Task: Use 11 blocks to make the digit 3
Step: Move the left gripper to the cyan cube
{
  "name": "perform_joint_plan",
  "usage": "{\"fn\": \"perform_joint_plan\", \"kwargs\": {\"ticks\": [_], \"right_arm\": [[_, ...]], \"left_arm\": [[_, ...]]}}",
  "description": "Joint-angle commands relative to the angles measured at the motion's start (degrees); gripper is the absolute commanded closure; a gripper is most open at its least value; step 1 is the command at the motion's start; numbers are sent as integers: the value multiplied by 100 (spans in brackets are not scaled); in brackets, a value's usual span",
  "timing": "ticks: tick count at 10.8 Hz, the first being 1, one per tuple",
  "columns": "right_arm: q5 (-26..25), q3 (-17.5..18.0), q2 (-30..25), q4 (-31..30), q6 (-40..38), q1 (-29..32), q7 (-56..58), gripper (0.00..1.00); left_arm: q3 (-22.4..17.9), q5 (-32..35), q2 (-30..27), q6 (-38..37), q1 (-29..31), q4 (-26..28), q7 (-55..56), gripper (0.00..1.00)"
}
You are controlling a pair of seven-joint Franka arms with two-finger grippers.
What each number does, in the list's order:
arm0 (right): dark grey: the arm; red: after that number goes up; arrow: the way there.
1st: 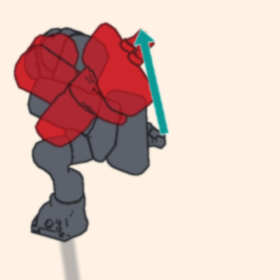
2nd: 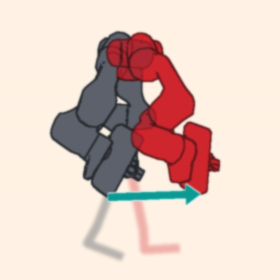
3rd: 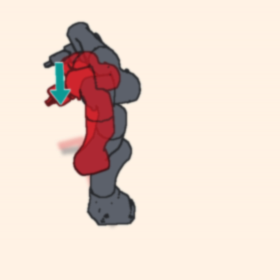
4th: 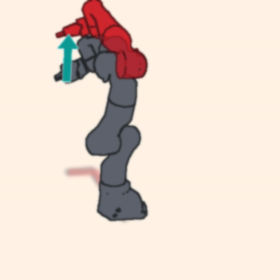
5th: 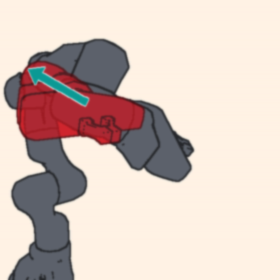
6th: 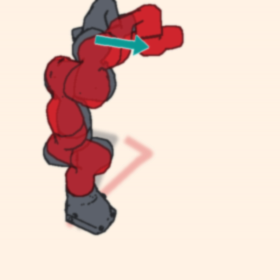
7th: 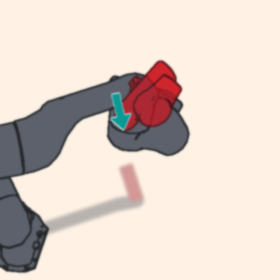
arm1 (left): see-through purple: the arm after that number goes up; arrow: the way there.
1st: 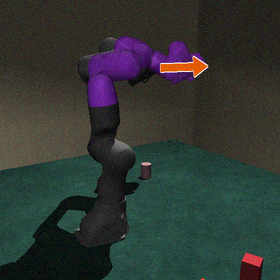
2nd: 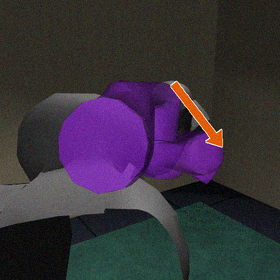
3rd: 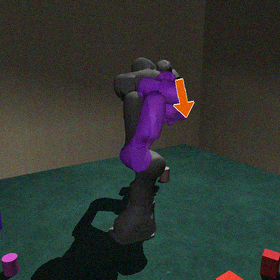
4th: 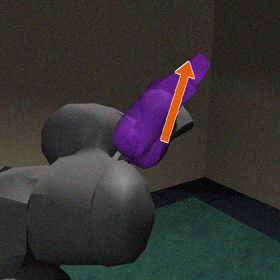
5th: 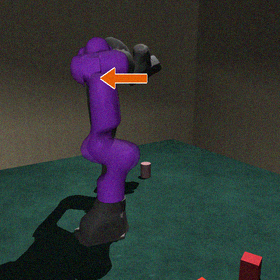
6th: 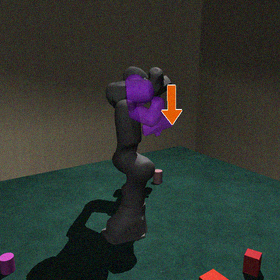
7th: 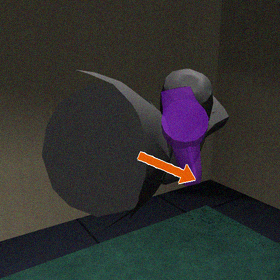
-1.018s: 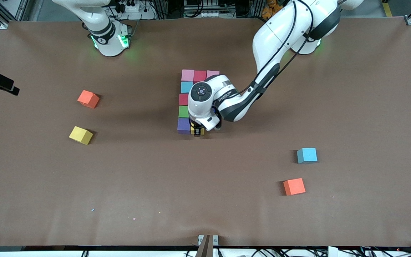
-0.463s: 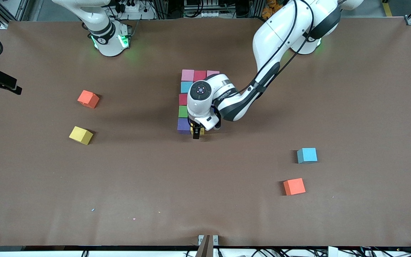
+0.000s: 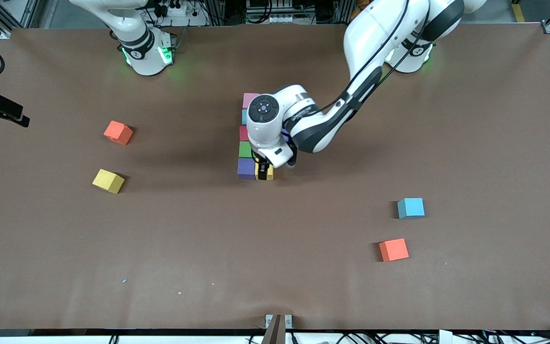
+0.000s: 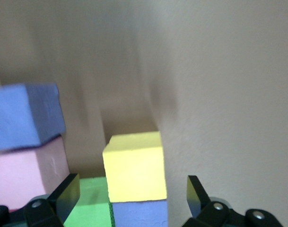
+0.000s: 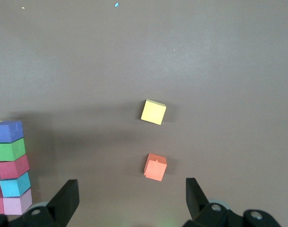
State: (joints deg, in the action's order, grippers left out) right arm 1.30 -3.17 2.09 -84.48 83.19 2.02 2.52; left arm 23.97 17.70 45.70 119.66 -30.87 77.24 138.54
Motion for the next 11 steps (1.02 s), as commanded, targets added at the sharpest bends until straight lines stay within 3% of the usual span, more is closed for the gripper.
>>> {"fn": "perform_joint_plan", "kwargs": {"ticks": [1,7,11], "right_arm": [[-86,0,2,37,57,-35,38,0],[-77,0,11,37,136,-52,29,0],[-69,0,20,37,189,-52,29,0]], "left_arm": [[46,-126,-682,-765,439,429,-1112,0],[99,-258,-1642,-1226,2100,1291,-4794,0],[99,-144,-1864,-1051,3209,1935,-8591,0]]}}
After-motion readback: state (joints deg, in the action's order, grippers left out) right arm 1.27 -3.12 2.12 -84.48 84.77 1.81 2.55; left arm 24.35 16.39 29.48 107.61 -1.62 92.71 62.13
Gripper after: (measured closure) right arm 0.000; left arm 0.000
